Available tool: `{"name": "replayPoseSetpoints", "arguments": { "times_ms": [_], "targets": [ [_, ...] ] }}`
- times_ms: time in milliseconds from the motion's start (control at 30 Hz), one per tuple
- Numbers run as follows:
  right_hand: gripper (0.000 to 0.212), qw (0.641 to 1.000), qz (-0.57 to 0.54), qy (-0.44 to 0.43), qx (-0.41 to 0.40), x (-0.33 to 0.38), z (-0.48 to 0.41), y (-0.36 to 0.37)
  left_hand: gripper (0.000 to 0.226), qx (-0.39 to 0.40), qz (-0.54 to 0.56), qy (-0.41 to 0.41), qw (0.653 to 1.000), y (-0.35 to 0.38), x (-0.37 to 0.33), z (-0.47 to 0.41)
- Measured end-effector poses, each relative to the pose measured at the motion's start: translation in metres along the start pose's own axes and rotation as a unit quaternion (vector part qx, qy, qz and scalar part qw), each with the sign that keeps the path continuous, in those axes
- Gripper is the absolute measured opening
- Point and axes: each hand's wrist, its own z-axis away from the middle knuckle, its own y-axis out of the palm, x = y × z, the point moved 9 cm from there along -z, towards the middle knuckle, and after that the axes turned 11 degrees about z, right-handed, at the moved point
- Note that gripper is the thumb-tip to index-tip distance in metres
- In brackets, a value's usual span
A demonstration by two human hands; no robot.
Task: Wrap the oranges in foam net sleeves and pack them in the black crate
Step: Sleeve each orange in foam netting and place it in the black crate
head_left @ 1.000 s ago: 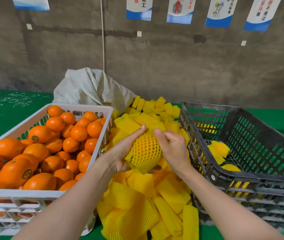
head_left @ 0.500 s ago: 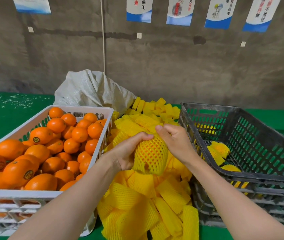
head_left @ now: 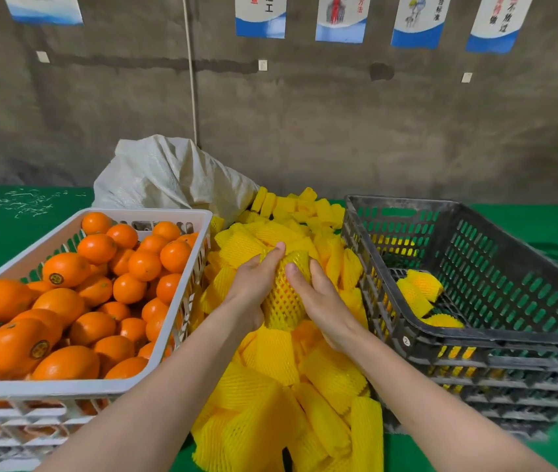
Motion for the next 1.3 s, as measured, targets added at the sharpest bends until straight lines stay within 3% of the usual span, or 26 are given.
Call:
{"name": "replayPoseSetpoints", "arguments": {
  "times_ms": [67,167,267,367,500,600,667,733,833,933,1000,1067,1167,1300],
  "targets": [
    [0.057,1.0,0.015,0.0,-0.002,0.002,0.001,-0.003,0.037,0.009,-0.012,0.009,1.0,0.004,-0.004,-0.003],
    [0.072,0.999,0.042,0.009,-0.006,0.001,-0.002,-0.013,0.038,0.022,-0.059,0.008,0.998,0.012,-0.008,-0.005],
    [0.102,0.999,0.04,0.013,-0.013,0.0,-0.006,-0.027,0.044,0.043,-0.096,0.031,0.994,0.029,-0.017,-0.008],
    [0.101,0.998,0.032,0.01,-0.06,0.005,-0.01,-0.053,0.049,0.06,-0.115,0.067,0.989,0.055,-0.025,-0.009],
    [0.093,0.991,-0.04,0.001,-0.129,0.006,-0.011,-0.102,0.06,0.083,-0.045,0.054,0.994,0.098,-0.019,-0.007],
    [0.077,0.984,-0.086,0.002,-0.157,-0.001,-0.008,-0.146,0.04,0.094,-0.018,0.111,0.989,0.127,-0.012,-0.008],
    [0.057,0.98,-0.079,0.003,-0.18,-0.007,-0.007,-0.182,0.027,0.109,-0.098,0.168,0.975,0.148,-0.002,-0.01],
    [0.049,0.979,-0.036,0.022,-0.197,-0.019,-0.007,-0.215,0.031,0.122,-0.212,0.213,0.946,0.171,0.012,-0.014],
    [0.05,0.967,0.103,0.079,-0.22,-0.049,-0.013,-0.259,0.033,0.154,-0.394,0.27,0.865,0.21,0.036,-0.025],
    [0.052,0.917,0.347,0.13,-0.15,-0.073,-0.034,-0.281,0.034,0.192,-0.586,0.246,0.748,0.235,0.07,-0.043],
    [0.042,0.835,0.532,0.142,-0.012,-0.091,-0.05,-0.272,0.043,0.204,-0.678,0.238,0.664,0.239,0.087,-0.049],
    [0.041,0.743,0.643,0.146,0.114,-0.112,-0.059,-0.257,0.06,0.217,-0.722,0.246,0.609,0.242,0.098,-0.052],
    [0.062,0.666,0.693,0.179,0.212,-0.143,-0.065,-0.25,0.065,0.217,-0.732,0.267,0.588,0.242,0.1,-0.05],
    [0.088,0.65,0.695,0.192,0.241,-0.18,-0.071,-0.239,0.056,0.208,-0.713,0.264,0.615,0.24,0.095,-0.052]
  ]
}}
